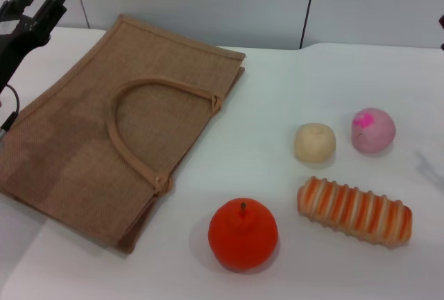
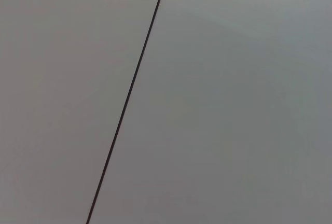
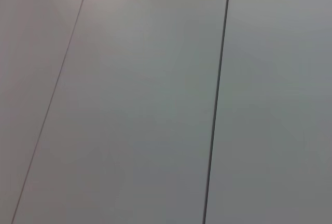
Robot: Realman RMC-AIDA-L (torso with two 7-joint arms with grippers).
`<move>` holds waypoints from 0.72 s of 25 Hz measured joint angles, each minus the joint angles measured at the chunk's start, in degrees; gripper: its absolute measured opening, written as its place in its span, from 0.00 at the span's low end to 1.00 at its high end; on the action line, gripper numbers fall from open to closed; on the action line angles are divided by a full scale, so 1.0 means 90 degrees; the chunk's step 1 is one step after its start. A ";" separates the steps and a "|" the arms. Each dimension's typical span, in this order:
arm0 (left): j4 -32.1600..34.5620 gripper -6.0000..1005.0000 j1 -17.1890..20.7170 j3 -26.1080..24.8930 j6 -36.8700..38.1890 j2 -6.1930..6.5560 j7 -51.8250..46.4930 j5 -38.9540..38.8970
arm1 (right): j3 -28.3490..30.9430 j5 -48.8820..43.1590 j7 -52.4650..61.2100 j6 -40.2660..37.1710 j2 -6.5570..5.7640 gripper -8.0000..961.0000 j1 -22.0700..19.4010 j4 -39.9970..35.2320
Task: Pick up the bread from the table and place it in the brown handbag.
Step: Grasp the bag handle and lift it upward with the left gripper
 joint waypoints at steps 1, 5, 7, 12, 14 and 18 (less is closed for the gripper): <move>0.0000 0.74 0.0000 0.0000 0.0000 0.0000 0.0000 0.0000 | 0.0000 0.0000 0.0000 0.0000 0.0000 0.89 0.0000 0.0000; 0.0000 0.74 0.0000 0.0000 0.0000 0.0000 0.0000 0.0000 | 0.0000 0.0000 0.0000 0.0001 0.0000 0.89 0.0000 0.0000; 0.0000 0.74 0.0000 0.0000 0.0000 0.0000 0.0000 0.0000 | 0.0000 0.0000 0.0000 0.0001 0.0000 0.89 0.0000 0.0000; 0.0000 0.74 0.0000 0.0000 0.0000 0.0000 0.0000 0.0000 | 0.0000 0.0000 0.0000 0.0006 0.0000 0.89 0.0000 0.0000; -0.0002 0.74 -0.0001 0.0000 -0.0018 0.0004 -0.0069 0.0014 | 0.0000 0.0000 0.0000 0.0009 0.0000 0.89 0.0000 0.0000; -0.0207 0.74 -0.0088 0.0012 -0.0182 0.0066 -0.1095 0.0351 | 0.0000 0.0001 0.0000 0.0093 0.0000 0.89 0.0000 0.0026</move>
